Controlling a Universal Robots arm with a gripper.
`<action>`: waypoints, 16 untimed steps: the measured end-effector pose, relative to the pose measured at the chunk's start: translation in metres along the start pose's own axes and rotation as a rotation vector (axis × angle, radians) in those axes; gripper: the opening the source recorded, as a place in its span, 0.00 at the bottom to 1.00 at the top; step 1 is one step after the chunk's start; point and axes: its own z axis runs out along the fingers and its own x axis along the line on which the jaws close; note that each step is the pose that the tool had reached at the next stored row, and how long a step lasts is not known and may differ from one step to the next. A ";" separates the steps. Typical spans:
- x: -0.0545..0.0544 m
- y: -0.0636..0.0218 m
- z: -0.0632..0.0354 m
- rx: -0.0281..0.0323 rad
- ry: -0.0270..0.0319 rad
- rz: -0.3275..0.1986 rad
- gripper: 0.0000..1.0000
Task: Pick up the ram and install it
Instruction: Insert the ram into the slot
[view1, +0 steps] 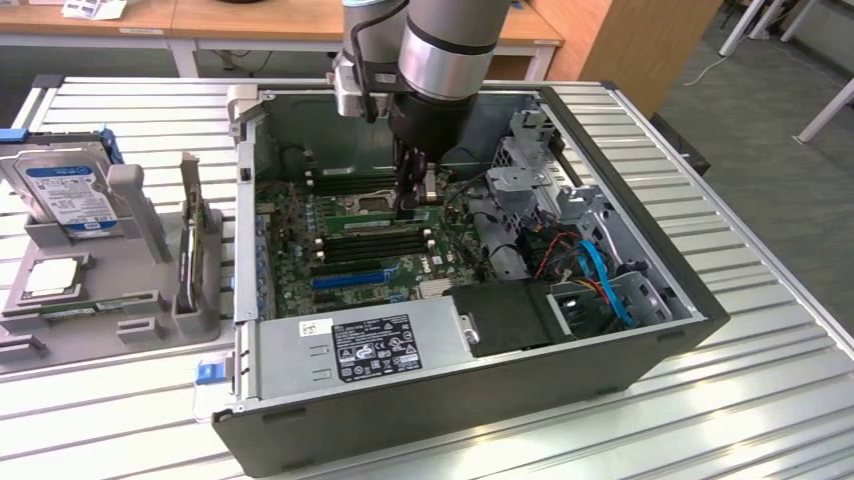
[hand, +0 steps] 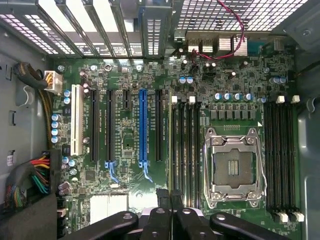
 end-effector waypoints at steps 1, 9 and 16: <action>0.000 0.0000 0.0000 0.0000 0.0000 0.000 0.12; -0.006 0.0001 0.0007 0.0000 -0.0001 0.000 0.12; -0.011 0.0002 0.0016 0.0001 -0.0001 0.000 0.12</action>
